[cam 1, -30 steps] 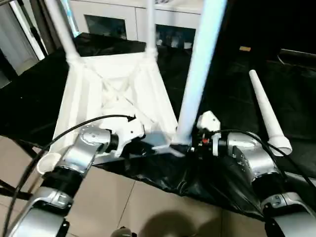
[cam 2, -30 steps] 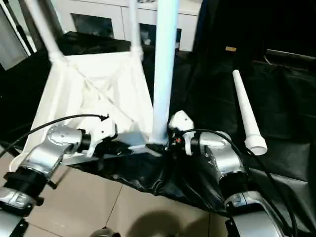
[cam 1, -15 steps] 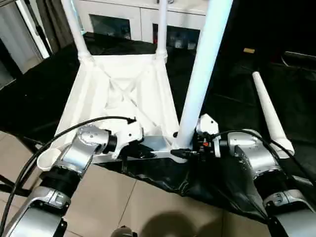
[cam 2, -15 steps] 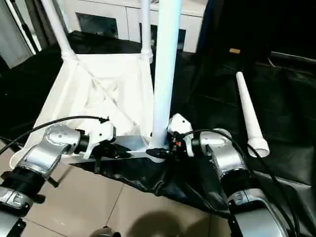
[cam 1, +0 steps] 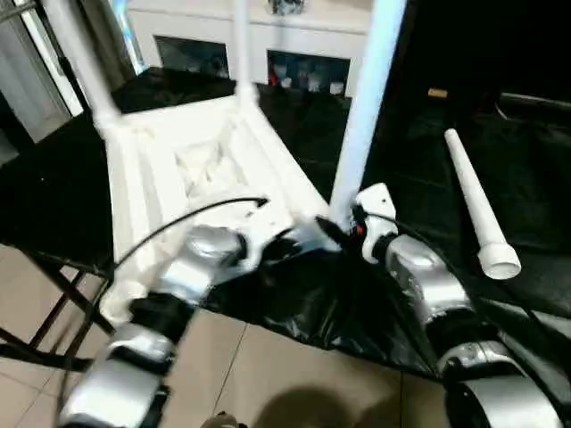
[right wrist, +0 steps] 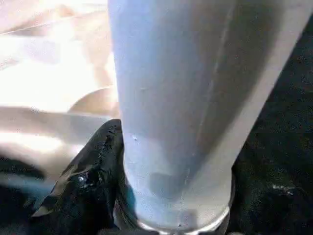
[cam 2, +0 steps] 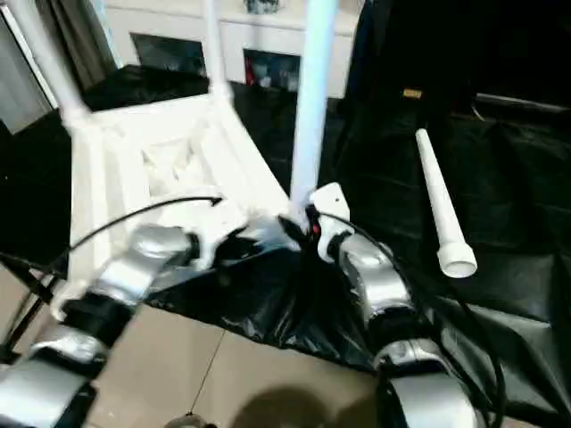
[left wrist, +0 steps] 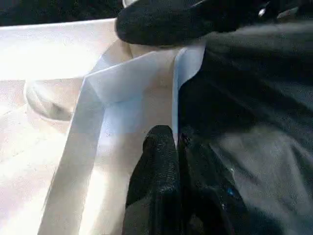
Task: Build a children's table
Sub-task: Rotate leg to tighten
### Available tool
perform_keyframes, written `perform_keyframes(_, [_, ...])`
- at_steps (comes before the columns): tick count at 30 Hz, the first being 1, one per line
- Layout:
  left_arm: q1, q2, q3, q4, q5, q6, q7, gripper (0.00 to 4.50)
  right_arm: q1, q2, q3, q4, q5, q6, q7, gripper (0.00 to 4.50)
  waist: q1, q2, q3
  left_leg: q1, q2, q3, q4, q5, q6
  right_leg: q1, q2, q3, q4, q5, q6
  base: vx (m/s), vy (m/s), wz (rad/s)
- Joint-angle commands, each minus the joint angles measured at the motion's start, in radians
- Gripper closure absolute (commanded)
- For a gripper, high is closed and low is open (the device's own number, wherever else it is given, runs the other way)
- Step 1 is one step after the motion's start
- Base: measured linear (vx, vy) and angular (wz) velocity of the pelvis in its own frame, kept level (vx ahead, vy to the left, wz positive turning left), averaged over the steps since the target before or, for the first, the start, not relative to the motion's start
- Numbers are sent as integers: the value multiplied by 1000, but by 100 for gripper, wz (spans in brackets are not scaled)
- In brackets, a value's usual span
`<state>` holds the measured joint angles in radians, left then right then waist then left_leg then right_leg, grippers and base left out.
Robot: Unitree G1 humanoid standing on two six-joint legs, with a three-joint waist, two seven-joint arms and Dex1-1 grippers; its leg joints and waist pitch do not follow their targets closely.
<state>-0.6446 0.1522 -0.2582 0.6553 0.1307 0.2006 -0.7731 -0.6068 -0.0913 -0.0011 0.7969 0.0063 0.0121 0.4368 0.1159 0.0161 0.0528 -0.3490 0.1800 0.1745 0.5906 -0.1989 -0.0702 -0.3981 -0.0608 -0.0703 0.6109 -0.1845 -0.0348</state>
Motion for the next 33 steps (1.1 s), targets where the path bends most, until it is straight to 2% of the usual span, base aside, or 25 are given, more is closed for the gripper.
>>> perform_keyframes(1, [-44, -56, 8, 21, 5, -7, 122, 450, 17, 109, 83, 28, -15, 30, 29, 185, -2, -1, -61, 1, 49, -21, -75, -191, 27, 47, -95, 56, -89, -286, -164, 0, 0, 0])
perform_keyframes(4, [-39, -58, 6, 13, 1, -15, 113, 450, 24, 116, 95, 17, -16, 24, 45, 185, -2, 2, -60, 0, 50, -22, -76, -198, 37, 47, -96, 55, -89, -285, -163, 0, 0, 0])
perform_keyframes(5, [-34, -55, 5, 6, -1, -22, 106, 450, 29, 116, 97, 12, -12, 12, 65, 185, -3, -1, -60, 1, 50, -20, -76, -201, 38, 46, -96, 55, -90, -289, -162, 0, 0, 0])
perform_keyframes(6, [-34, -55, 5, 6, -1, -22, 106, 450, 29, 116, 97, 12, -12, 12, 65, 150, -3, 1, -60, 2, 50, -21, -76, -205, 38, 45, -97, 55, -90, -296, -161, 0, 0, 0])
perform_keyframes(7, [-30, -50, 3, 0, 0, -30, 100, 450, 33, 114, 96, 7, -3, 5, 86, 150, -3, 3, -60, 1, 50, -21, -77, -206, 38, 45, -96, 55, -91, -297, -160, 0, 0, 0])
perform_keyframes(8, [-27, -46, 2, -4, 2, -32, 96, 450, 33, 113, 94, 4, 5, 7, 98, 127, -3, 2, -60, 2, 51, -21, -77, -209, 38, 45, -96, 55, -91, -299, -160, 0, 0, 0])
perform_keyframes(12, [-14, -21, 0, -16, 3, -57, 63, 450, 33, 98, 87, -21, 29, 14, 141, 103, -6, -1, -59, 0, 50, -21, -78, -214, 45, 46, -98, 56, -93, -318, -153, 0, 0, 0])
perform_keyframes(15, [6, 21, -5, -37, -12, -94, -14, 450, 38, 48, 116, -50, 14, -18, 212, 92, -4, -2, -60, 0, 51, -22, -78, -207, 48, 45, -99, 57, -93, -321, -151, 0, 0, 0])
perform_keyframes(19, [29, 110, -12, -72, -34, -133, -150, 450, 61, -43, 156, -110, 35, -56, 415, 92, -4, -2, -63, -11, 53, -21, -74, -156, 70, 52, -97, 56, -81, -239, -163, 0, 0, 0])
perform_keyframes(21, [34, 140, -10, -83, -56, -149, -212, 450, 73, -79, 177, -140, 47, -58, 511, 92, -3, 1, -66, -8, 54, -19, -70, -138, 78, 50, -94, 54, -77, -198, -179, 0, 0, 0])
perform_keyframes(22, [37, 152, -10, -89, -64, -156, -239, 450, 79, -96, 186, -156, 56, -52, 557, 92, -2, 1, -68, -10, 55, -18, -67, -115, 87, 53, -92, 54, -69, -145, -195, 0, 0, 0])
perform_keyframes(24, [41, 173, -11, -97, -78, -165, -285, 450, 93, -129, 212, -189, 69, -33, 650, 92, -3, 3, -68, -10, 57, -17, -66, -106, 98, 50, -90, 53, -64, -101, -212, 0, 0, 0])
perform_keyframes(25, [43, 184, -14, -100, -82, -169, -307, 450, 102, -151, 233, -208, 68, -29, 697, 92, 1, 5, -71, -7, 58, -16, -62, -96, 108, 51, -89, 52, -58, -48, -229, 0, 0, 0])
perform_keyframes(27, [47, 202, -18, -96, -86, -184, -340, 450, 110, -175, 255, -227, 62, -31, 748, 92, 2, 7, -70, -9, 58, -16, -61, -96, 116, 52, -90, 51, -55, -21, -243, 0, 0, 0])
perform_keyframes(33, [48, 236, -35, -76, -83, -218, -404, 450, 92, -181, 262, -219, 48, -56, 774, 92, 3, 8, -66, -5, 59, -16, -67, -146, 81, 51, -94, 52, -68, -131, -231, 0, 0, 0])
